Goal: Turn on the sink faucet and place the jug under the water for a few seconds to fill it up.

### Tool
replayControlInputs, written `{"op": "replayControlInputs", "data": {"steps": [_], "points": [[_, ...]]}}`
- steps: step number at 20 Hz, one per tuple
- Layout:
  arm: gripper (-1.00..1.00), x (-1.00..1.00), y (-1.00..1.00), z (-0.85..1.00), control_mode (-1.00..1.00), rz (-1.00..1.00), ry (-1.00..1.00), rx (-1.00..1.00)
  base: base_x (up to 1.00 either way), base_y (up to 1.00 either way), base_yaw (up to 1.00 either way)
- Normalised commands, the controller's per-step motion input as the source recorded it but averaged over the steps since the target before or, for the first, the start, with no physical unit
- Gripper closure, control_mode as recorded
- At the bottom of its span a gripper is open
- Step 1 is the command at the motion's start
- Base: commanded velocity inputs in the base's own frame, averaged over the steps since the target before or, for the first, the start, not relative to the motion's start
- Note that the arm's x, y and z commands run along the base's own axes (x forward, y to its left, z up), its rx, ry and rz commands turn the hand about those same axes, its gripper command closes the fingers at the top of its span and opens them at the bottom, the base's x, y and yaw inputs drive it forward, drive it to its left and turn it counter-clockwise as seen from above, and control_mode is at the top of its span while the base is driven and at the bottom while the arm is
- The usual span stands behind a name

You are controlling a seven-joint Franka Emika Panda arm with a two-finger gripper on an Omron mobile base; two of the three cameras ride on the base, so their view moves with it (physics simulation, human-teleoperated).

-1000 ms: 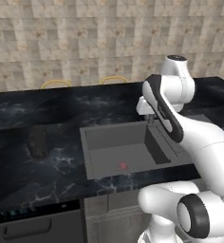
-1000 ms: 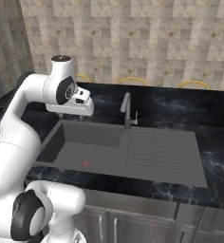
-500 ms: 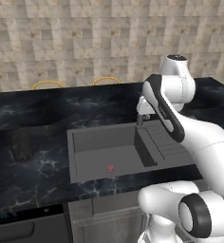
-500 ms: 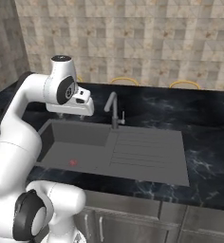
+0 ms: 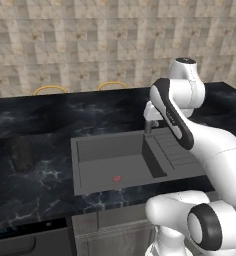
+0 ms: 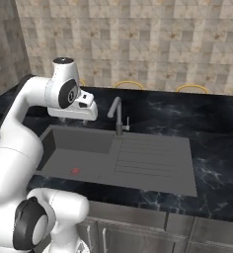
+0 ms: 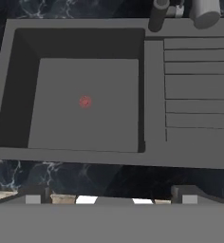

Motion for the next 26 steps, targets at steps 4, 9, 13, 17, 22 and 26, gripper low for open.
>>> {"op": "replayControlInputs", "data": {"steps": [4,9,13,17,22,26], "points": [[-1.00,0.00,0.00,0.00,1.00,0.00,0.00,0.00,0.00,0.00,0.00],[-1.00,0.00,0.00,0.00,1.00,0.00,0.00,0.00,0.00,0.00,0.00],[-1.00,0.00,-0.23,-0.12,-1.00,0.03,-0.10,0.00,0.00,-0.02,0.00],[-1.00,0.00,-0.82,-0.43,-1.00,0.16,-0.33,0.09,0.00,0.00,0.00],[-1.00,0.11,-1.00,-0.50,-1.00,0.36,-0.51,0.23,0.00,0.00,0.00],[-1.00,0.54,-0.82,-0.29,-1.00,0.55,-0.54,0.23,0.00,0.00,0.00]]}}
